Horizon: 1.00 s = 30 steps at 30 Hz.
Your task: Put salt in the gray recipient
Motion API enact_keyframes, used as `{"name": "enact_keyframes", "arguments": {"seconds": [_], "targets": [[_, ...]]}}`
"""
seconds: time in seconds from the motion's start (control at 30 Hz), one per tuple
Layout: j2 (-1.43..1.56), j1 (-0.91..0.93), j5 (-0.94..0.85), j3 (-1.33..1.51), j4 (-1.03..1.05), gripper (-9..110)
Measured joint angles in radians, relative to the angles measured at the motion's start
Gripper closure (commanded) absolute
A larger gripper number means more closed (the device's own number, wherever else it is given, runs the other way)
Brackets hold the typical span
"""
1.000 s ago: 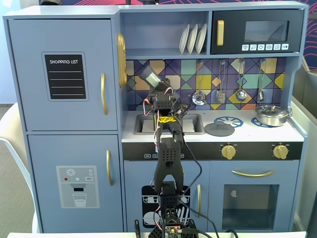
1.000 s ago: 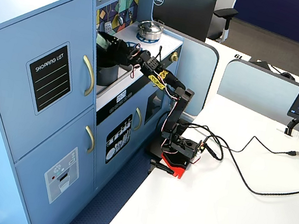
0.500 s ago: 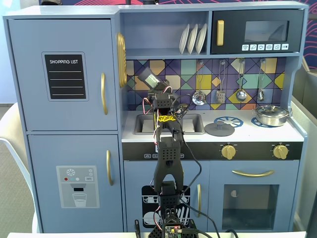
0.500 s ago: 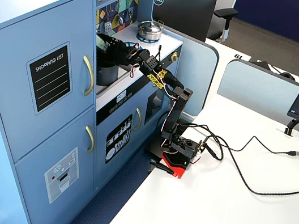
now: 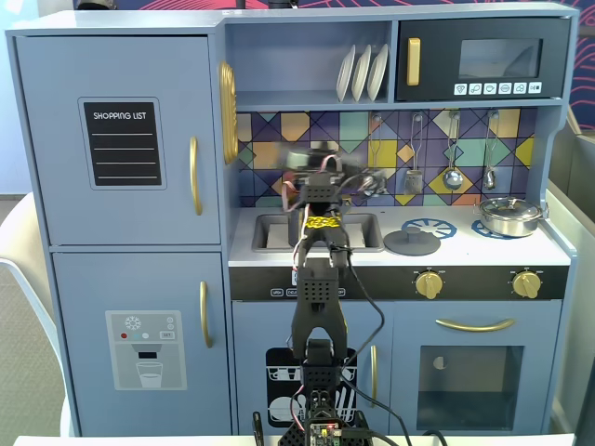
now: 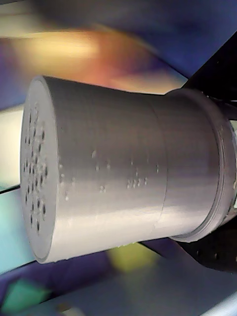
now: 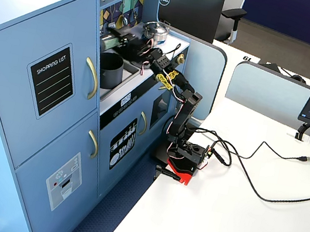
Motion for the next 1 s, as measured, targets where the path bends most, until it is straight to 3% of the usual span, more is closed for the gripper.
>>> {"name": "enact_keyframes", "arguments": {"seconds": [0.3,0.63,1.0], "targets": [[-0.023,0.439,-0.873,-0.230,0.087,101],[-0.067,0.615,-1.672,-0.259,0.143,101],[-0.092,0.624,-1.637,-0.074,-0.120,102]]}}
